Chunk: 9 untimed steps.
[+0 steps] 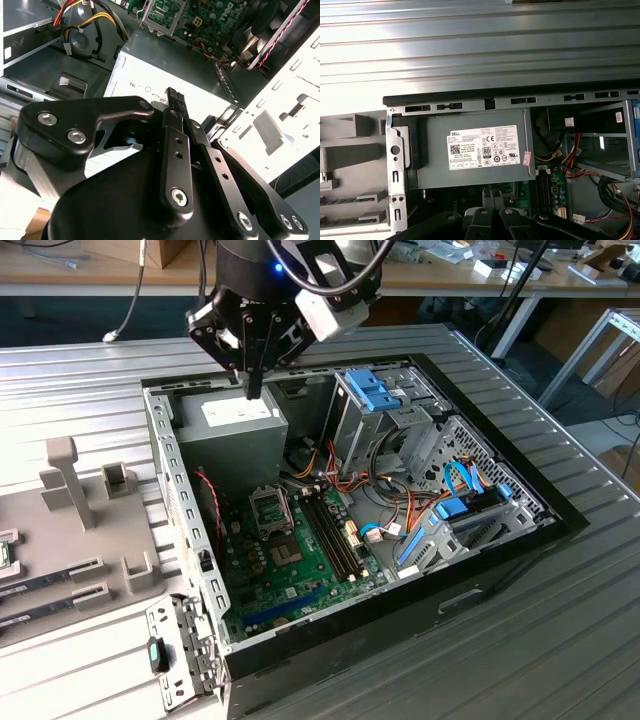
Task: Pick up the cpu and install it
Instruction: 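Reach for the cpu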
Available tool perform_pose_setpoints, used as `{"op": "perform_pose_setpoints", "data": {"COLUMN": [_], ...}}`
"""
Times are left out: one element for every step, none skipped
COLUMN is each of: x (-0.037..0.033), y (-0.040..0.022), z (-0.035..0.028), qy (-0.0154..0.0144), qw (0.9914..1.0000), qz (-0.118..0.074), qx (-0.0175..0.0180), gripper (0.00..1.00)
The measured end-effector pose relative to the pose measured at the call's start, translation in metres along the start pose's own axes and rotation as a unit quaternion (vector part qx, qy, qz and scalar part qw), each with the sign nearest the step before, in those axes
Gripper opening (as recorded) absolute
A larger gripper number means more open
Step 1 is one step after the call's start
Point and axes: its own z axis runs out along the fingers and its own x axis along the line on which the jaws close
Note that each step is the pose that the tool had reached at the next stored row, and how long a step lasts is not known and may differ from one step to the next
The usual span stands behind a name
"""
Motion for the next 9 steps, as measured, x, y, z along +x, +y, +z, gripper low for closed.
{"op": "perform_pose_setpoints", "data": {"x": [0.0006,0.0014,0.0021,0.0026,0.0031,0.0036,0.0044,0.0052,0.0061], "y": [-0.0001,-0.0001,-0.0001,-0.0002,-0.0002,-0.0003,-0.0003,-0.0004,-0.0005], "z": [0.0000,0.0000,0.0000,0.0000,-0.0001,-0.0001,-0.0001,-0.0001,-0.0002], "qy": [0.0000,0.0000,0.0000,0.0000,0.0000,0.0000,0.0000,0.0000,0.0000], "qw": [1.00000,1.00000,1.00000,1.00000,1.00000,1.00000,1.00000,1.00000,1.00000], "qz": [0.000,0.000,0.000,0.000,0.000,0.000,0.000,0.000,0.000], "qx": [0.0000,0.0000,0.0000,0.0000,0.0000,0.0000,0.0000,0.0000,0.0000], "gripper": [0.11,0.11,0.11,0.11,0.11,0.11,0.11,0.11,0.11]}}
